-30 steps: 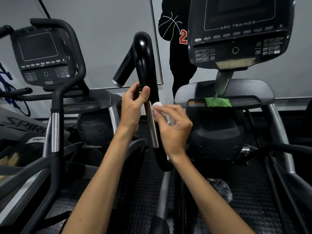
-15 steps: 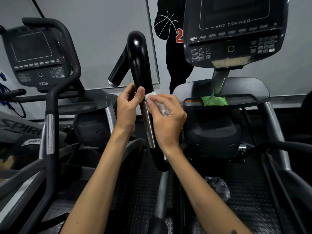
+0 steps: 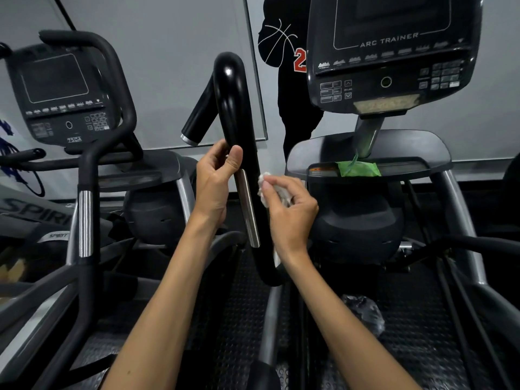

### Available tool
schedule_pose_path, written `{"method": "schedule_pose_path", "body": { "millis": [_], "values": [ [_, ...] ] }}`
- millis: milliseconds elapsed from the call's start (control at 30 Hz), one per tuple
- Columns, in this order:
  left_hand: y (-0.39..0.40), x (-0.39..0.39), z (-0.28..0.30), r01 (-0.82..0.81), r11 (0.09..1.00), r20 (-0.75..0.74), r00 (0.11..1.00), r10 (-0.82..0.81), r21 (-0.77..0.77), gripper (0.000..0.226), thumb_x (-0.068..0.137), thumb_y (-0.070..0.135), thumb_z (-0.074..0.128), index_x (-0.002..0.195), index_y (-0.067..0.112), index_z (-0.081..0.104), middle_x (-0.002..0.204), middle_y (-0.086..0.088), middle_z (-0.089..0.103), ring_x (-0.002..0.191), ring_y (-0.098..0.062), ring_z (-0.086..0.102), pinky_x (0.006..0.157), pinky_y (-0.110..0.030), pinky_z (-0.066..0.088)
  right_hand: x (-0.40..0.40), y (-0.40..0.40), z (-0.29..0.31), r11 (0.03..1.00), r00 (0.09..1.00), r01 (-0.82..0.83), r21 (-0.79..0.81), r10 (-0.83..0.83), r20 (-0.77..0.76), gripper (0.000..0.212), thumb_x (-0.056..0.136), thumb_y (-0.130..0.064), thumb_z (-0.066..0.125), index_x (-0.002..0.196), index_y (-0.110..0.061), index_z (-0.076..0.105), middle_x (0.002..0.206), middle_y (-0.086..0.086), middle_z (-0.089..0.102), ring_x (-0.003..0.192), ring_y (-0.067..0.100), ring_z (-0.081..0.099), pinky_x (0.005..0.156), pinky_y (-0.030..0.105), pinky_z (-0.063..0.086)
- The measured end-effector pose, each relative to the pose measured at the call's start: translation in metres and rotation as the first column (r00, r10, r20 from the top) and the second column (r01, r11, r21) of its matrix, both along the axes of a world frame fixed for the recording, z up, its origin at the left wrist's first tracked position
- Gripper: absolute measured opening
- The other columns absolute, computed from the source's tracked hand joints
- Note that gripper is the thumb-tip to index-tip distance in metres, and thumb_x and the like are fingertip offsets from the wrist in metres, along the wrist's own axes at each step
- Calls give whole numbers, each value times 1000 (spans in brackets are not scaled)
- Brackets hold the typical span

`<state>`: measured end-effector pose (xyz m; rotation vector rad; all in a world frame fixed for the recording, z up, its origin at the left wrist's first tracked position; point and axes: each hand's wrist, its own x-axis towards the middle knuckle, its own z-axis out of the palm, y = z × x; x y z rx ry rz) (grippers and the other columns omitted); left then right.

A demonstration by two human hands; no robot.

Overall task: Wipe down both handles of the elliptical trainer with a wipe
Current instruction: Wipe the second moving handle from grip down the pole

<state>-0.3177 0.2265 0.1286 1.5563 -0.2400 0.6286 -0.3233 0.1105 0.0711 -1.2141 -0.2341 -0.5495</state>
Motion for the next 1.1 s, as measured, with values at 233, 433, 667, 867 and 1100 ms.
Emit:
{"method": "schedule_pose_path", "body": {
  "millis": [233,433,667,867,1100],
  "values": [
    [0,0,0,-21,1000,-31,999,22,5,16,99,27,62,83,26,65,72,13,53,69,-7,45,69,-24,40,-17,12,3,986,982,108,-128,-86,166,10,84,-7,82,94,-6,80,95,3,72,89,10,70,81,22,54],
    [0,0,1,-13,1000,-7,1000,13,22,11,101,21,59,96,14,65,79,11,60,78,-7,53,76,-21,45,-2,10,10,983,979,163,-83,-150,140,10,84,-4,80,93,-5,80,94,3,73,88,7,69,81,17,52],
    [0,0,0,-1,1000,-6,1000,1,15,13,100,22,59,104,14,69,91,6,67,88,-10,58,82,-20,47,-7,6,-3,990,992,118,-72,-114,60,9,84,-3,80,92,-6,80,92,2,73,86,8,70,79,23,56],
    [0,-1,0,-11,1000,-22,1000,12,16,12,102,22,58,93,20,66,77,15,61,74,-6,52,73,-21,44,-10,11,10,964,964,206,-169,-171,201,10,84,-8,82,94,-9,81,94,1,72,86,6,68,80,19,53],
    [-1,-1,-1,-9,1000,-2,1000,9,19,12,102,21,58,102,14,68,88,6,66,86,-10,58,81,-21,48,6,3,8,983,986,144,-111,-133,104,9,85,-1,78,92,-8,79,93,0,73,89,10,70,81,35,60]
  ]
}}
